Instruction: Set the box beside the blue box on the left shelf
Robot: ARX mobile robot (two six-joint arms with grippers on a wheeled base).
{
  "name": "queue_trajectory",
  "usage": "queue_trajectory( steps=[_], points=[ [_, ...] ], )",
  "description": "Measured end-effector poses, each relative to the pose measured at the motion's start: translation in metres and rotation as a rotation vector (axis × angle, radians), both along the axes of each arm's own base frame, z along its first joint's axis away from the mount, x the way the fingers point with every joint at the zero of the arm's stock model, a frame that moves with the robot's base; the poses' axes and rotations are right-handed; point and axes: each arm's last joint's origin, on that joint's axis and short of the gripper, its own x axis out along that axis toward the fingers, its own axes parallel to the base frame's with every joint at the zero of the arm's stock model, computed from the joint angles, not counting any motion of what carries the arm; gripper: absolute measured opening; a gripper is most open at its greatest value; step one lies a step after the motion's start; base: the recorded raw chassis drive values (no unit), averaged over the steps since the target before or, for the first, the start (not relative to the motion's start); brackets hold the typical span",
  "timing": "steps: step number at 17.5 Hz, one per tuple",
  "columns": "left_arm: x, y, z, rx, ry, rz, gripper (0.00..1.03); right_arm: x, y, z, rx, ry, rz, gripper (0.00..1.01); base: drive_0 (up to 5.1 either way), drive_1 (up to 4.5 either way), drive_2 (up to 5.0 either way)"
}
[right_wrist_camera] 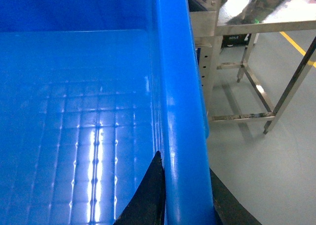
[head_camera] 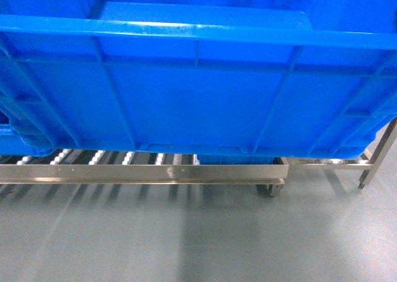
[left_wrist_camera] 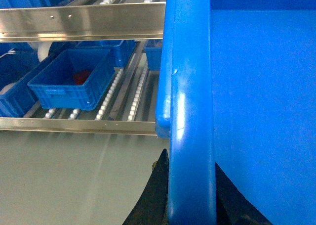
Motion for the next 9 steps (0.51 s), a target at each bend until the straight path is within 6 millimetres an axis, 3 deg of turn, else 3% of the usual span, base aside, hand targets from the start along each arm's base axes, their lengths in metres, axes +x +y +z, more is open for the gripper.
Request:
queue_trajectory(
  steps=[9],
  points=[
    [0.0000, 0.0000, 0.0001, 0.000, -0.001, 0.000, 0.09, 0.0000, 0.0000, 0.0001, 0.001, -0.001, 0.000, 0.10, -5.1, 2.39, 2.4]
  ],
)
